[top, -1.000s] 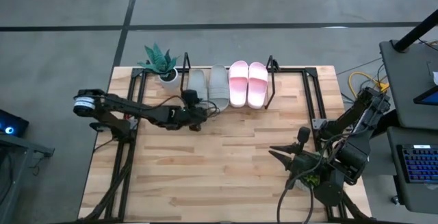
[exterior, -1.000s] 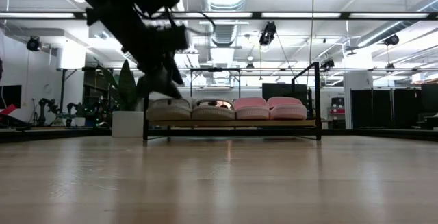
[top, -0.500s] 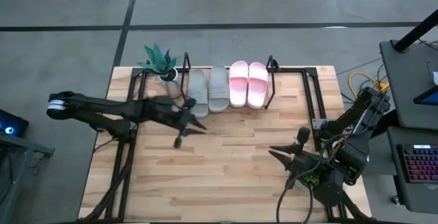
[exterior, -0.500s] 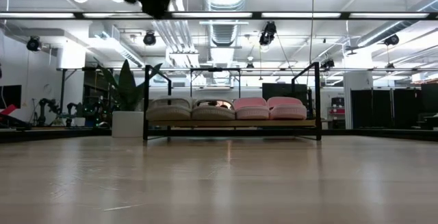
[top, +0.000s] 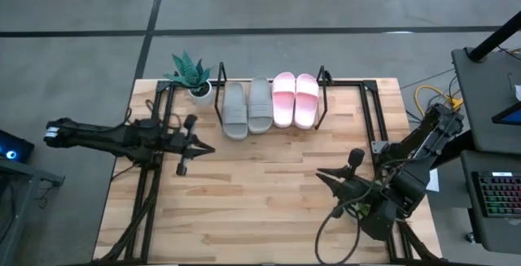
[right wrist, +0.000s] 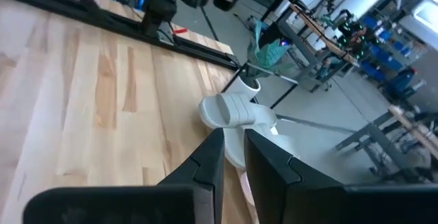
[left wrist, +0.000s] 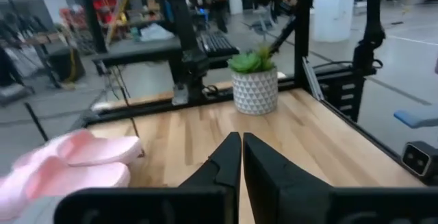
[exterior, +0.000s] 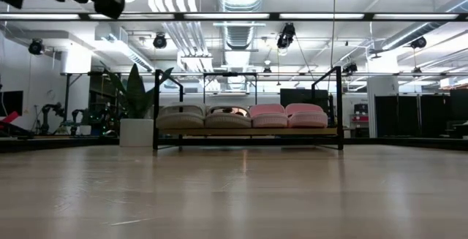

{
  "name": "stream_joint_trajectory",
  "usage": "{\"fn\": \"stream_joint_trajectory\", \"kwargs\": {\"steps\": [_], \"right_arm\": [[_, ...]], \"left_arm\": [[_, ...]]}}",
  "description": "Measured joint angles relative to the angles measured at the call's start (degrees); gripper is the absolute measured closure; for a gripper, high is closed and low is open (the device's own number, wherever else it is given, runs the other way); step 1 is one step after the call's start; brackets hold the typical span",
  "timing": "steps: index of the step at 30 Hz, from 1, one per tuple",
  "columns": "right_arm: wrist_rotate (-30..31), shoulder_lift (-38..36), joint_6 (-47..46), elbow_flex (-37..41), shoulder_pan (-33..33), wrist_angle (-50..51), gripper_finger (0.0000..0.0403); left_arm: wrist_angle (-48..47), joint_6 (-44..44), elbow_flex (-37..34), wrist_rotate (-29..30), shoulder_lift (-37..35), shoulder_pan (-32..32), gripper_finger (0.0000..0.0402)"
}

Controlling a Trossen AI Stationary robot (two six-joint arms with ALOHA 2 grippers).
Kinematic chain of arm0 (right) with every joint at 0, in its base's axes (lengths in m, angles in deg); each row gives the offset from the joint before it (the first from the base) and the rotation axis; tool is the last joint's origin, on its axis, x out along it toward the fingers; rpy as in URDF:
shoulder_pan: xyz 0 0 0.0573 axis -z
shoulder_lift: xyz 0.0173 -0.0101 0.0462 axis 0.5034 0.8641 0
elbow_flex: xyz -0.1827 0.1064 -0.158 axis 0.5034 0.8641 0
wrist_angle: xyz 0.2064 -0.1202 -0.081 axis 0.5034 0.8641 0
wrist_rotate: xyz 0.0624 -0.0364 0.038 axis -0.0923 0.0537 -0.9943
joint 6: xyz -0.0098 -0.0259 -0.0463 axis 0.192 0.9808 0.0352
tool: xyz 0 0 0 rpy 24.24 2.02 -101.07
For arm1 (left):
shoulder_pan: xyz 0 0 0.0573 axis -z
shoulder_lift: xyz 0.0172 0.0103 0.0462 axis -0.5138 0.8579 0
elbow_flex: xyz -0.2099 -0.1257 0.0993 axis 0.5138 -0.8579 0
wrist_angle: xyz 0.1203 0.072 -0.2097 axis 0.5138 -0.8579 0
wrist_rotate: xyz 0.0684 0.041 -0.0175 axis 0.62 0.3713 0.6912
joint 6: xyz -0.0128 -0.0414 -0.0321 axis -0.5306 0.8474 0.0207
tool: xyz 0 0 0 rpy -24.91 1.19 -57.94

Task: Pick and place slides into the shelf
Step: Return to Home Position

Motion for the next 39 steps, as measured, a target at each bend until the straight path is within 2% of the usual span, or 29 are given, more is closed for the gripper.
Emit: {"fn": "stream_joint_trajectory", "kwargs": {"steps": [6,10,19,28,31,36,39], "right_arm": [[1.77,0.00,-3.10,1.63,0.27,-0.03,0.0355],[5.21,-0.03,-3.64,3.42,0.25,0.07,0.0355],[6.10,-1.83,-5.23,6.15,2.33,0.19,0.0355],[6.02,-5.42,-10.93,11.40,4.69,-0.10,0.0355],[6.09,-6.84,-13.30,14.28,5.18,-1.17,0.0355],[5.77,-8.79,-12.30,20.64,5.39,-11.55,0.0355],[1.96,-9.49,-10.80,25.13,5.85,-17.85,0.0355]], "left_arm": [[-1.93,-0.88,-4.75,2.78,-10.61,0.61,0.0401],[-9.93,-0.93,-6.52,9.30,-18.62,0.59,0.0401],[-10.22,-2.03,-12.71,9.04,-29.67,0.65,0.0401],[-7.19,-3.36,-19.96,10.62,-29.53,0.63,0.0402],[-2.52,-3.55,-22.49,10.35,-29.53,0.63,0.0402],[-1.28,-3.78,-24.25,10.23,-29.56,0.59,0.0401],[-1.35,-3.81,-24.27,10.79,-29.49,0.59,0.0401]]}}
